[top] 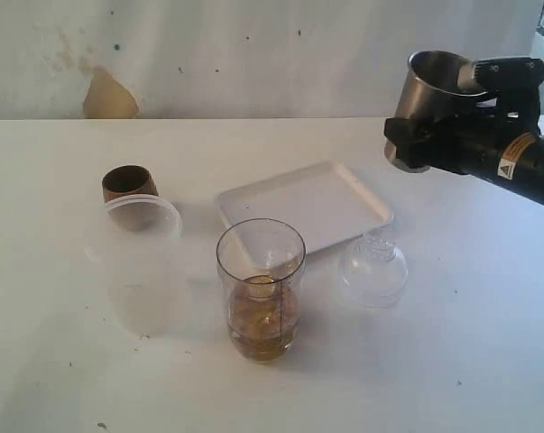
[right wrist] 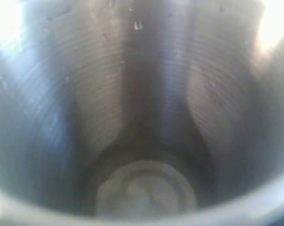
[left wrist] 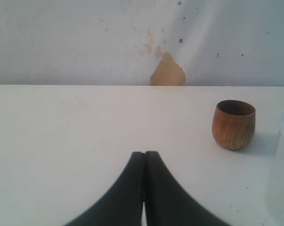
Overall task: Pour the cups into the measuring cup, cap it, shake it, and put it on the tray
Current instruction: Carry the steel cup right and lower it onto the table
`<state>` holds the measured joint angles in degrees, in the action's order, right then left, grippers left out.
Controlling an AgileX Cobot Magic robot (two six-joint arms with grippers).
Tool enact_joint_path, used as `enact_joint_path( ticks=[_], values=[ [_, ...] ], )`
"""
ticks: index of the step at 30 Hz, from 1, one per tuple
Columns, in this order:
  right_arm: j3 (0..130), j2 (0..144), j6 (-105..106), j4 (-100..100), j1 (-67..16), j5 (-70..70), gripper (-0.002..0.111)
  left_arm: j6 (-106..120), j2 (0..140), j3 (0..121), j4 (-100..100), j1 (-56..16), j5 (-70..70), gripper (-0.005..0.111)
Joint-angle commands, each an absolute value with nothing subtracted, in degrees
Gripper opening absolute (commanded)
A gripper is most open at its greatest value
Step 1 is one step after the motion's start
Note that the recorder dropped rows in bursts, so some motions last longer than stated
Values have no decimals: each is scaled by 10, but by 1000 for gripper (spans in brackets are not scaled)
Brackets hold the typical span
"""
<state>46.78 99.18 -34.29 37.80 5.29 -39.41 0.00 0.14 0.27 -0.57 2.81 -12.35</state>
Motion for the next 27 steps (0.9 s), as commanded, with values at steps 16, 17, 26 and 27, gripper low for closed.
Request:
enact_joint_path(
  ticks=[16, 17, 26, 27],
  values=[
    [474, 1139, -205, 290, 97, -468, 0, 0, 0, 0, -4, 28, -121, 0],
    [474, 1145, -203, 290, 97, -478, 0, 0, 0, 0, -4, 28, -121, 0],
    [479, 1179, -152, 279, 97, -503, 0, 0, 0, 0, -4, 28, -121, 0],
    [482, 1180, -152, 279, 97, -497, 0, 0, 0, 0, -4, 28, -121, 0]
  ],
)
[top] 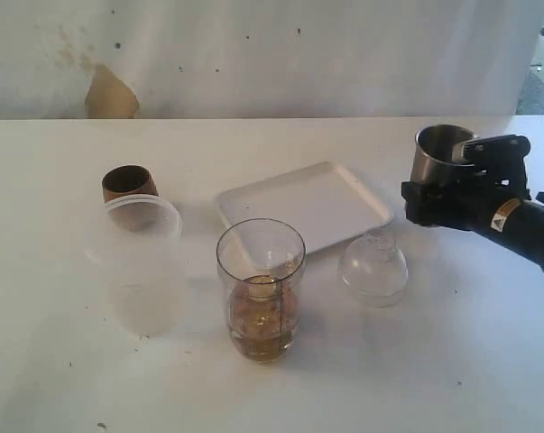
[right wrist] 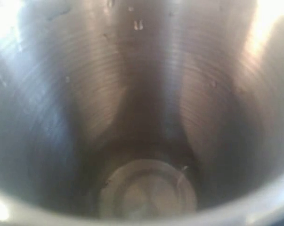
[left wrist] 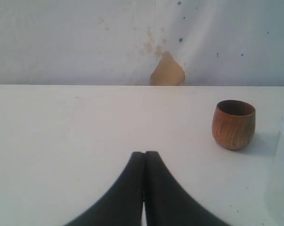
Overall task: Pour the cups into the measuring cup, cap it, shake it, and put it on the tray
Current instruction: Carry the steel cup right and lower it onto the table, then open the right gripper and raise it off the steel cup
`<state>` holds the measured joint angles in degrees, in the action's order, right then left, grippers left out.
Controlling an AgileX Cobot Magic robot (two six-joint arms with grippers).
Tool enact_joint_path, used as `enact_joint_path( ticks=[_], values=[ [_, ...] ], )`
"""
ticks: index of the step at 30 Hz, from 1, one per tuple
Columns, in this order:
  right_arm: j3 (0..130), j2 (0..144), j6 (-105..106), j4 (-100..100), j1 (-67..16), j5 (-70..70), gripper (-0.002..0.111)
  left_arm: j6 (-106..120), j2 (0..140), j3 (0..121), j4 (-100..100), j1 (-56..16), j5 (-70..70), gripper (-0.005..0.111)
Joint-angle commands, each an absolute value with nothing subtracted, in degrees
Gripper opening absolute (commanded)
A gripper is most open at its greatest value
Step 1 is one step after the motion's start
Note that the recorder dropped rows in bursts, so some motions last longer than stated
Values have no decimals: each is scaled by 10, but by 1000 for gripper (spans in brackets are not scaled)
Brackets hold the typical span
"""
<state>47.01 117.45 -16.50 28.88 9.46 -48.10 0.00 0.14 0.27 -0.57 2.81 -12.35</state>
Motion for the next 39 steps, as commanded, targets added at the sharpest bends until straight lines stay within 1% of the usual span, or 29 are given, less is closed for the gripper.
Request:
enact_joint_path(
  ticks=[1, 14, 16, 18, 19, 21, 23, 25, 27, 29, 35, 39],
  values=[
    [485, 1184, -152, 279, 97, -493, 0, 0, 0, 0, -4, 28, -121, 0],
    [487, 1196, -152, 276, 97, -483, 0, 0, 0, 0, -4, 28, -121, 0],
    [487, 1196, -152, 276, 97, -476, 2, 0, 0, 0, -4, 28, -121, 0],
    [487, 1196, -152, 276, 97, -470, 8, 0, 0, 0, -4, 28, -121, 0],
    [487, 1196, -152, 278, 97, -468, 20, 0, 0, 0, -4, 28, -121, 0],
    [487, 1196, -152, 278, 97, -468, 35, 0, 0, 0, -4, 28, -121, 0],
    [487, 1196, -152, 277, 97, -468, 55, 0, 0, 0, -4, 28, -121, 0],
    [487, 1196, -152, 277, 97, -468, 72, 0, 0, 0, -4, 28, -121, 0],
    [487, 1196, -152, 277, 97, -468, 83, 0, 0, 0, -4, 28, -121, 0],
    [487, 1196, -152, 277, 97, -467, 88, 0, 0, 0, -4, 28, -121, 0],
    [487, 1186, -152, 277, 97, -463, 88, 0, 0, 0, -4, 28, -121, 0],
    [486, 1152, -152, 279, 97, -422, 88, 0, 0, 0, -4, 28, -121, 0]
  ],
)
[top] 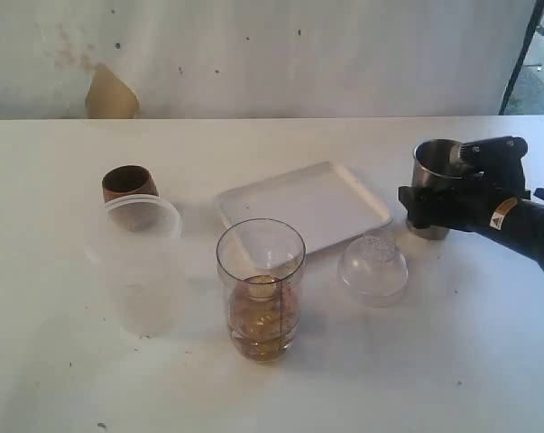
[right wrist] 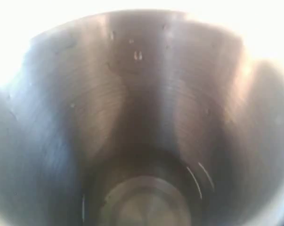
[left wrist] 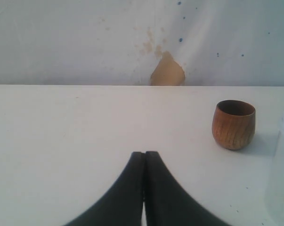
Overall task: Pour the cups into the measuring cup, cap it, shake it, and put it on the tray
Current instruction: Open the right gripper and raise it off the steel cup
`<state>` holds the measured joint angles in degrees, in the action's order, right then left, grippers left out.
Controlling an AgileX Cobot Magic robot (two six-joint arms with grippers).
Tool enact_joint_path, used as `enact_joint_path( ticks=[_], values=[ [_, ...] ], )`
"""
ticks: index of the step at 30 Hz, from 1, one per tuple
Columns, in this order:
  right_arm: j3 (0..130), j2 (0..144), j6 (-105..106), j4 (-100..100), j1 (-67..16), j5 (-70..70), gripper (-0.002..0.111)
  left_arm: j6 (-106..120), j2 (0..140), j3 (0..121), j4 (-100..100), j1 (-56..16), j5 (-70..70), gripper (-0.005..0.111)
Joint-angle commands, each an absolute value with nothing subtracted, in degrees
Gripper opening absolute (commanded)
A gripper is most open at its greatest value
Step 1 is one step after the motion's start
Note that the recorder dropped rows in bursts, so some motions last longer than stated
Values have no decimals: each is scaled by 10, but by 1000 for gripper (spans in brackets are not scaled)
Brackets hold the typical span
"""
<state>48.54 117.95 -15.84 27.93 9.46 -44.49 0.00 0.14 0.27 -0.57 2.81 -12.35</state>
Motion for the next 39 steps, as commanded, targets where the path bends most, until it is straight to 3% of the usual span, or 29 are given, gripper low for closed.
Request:
enact_joint_path(
  ticks=[1, 29, 34, 39],
  values=[
    [486, 1140, -152, 279, 97, -405, 88, 0, 0, 0, -4, 28, -121, 0],
    [486, 1010, -232, 368, 97, -367, 88, 0, 0, 0, -4, 28, -121, 0],
    [486, 1011, -241, 368, 97, -311, 88, 0, 0, 0, -4, 28, -121, 0],
    [486, 1046, -256, 368, 97, -345, 88, 0, 0, 0, -4, 28, -121, 0]
  ],
)
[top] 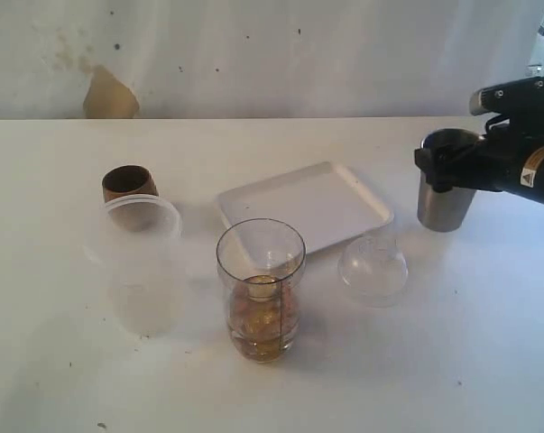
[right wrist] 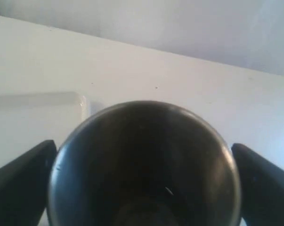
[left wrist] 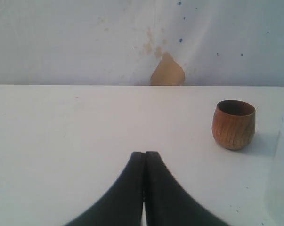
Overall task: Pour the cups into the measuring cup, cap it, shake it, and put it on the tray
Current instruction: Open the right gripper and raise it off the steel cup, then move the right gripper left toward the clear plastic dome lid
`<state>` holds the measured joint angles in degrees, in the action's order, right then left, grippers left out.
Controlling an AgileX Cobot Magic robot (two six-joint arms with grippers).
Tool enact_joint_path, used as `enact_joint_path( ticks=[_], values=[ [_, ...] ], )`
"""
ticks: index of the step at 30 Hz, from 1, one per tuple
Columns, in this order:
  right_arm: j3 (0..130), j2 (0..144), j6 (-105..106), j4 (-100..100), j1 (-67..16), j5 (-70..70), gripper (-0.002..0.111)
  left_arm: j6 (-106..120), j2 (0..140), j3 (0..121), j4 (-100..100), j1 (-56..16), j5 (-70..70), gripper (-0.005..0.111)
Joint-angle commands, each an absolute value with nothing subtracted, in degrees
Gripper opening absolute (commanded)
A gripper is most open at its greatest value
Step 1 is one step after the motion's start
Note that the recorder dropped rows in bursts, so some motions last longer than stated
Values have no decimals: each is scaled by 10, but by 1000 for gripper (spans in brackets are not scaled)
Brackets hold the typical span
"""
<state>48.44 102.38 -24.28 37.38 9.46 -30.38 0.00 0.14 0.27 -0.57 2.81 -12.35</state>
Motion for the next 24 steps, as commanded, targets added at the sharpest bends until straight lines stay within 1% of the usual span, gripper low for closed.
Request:
enact_joint_path(
  ticks=[1, 6, 18, 20, 24],
  values=[
    [486, 1054, -258, 368, 97, -353, 88, 0, 0, 0, -4, 28, -121, 0],
    [486, 1087, -259, 360, 97, -374, 88, 0, 0, 0, -4, 28, -121, 0],
    [486, 1087, -258, 358, 97, -373, 88, 0, 0, 0, -4, 28, -121, 0],
    [486, 1087, -250, 358, 97, -373, 90, 0, 0, 0, -4, 28, -121, 0],
    [486, 1087, -220, 358, 97, -373, 101, 0, 0, 0, -4, 28, -121, 0]
  ],
)
